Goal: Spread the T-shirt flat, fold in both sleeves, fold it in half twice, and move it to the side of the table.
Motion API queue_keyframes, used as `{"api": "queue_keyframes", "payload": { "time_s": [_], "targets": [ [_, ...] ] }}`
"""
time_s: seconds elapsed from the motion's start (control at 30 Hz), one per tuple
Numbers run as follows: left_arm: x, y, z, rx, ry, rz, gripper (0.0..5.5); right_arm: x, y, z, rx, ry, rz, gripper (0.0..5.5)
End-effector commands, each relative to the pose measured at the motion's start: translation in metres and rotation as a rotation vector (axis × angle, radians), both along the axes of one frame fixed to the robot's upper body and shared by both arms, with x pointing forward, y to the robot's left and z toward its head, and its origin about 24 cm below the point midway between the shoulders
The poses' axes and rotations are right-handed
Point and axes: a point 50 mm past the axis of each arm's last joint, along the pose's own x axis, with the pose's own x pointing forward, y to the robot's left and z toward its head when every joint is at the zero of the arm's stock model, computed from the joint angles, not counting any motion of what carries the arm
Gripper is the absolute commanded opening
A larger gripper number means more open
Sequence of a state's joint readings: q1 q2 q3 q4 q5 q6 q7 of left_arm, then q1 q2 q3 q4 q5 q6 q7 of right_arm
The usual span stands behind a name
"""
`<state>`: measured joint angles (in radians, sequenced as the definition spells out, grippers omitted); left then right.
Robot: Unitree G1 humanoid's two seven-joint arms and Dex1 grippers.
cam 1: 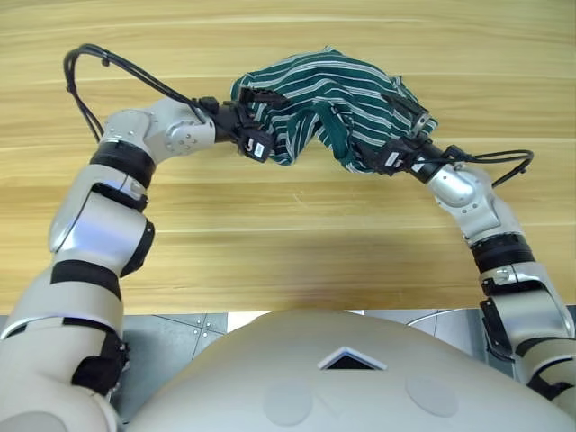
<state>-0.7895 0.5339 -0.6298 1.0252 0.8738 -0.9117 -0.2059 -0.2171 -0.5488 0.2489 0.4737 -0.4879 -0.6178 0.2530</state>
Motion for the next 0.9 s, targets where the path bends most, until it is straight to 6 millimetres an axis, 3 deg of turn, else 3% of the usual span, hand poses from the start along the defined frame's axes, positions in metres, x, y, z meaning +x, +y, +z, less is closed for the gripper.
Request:
{"api": "queue_keyframes", "payload": {
  "time_s": [0.03,0.23,0.47,0.9],
  "targets": [
    [-0.017,0.047,-0.022,0.211,0.103,0.058,4.13,-0.010,-0.018,0.002,-0.048,0.035,-0.002,4.90],
    [-0.019,0.068,-0.015,0.197,0.076,0.116,4.13,-0.020,-0.043,-0.003,-0.156,0.118,-0.007,4.90],
    [-0.032,0.073,-0.023,0.173,0.093,0.112,4.13,-0.019,-0.066,-0.018,-0.243,0.209,-0.060,4.90],
    [-0.026,0.063,0.000,-0.070,-0.006,0.133,4.13,-0.018,-0.039,0.026,0.102,0.130,0.076,4.90]
  ]
}}
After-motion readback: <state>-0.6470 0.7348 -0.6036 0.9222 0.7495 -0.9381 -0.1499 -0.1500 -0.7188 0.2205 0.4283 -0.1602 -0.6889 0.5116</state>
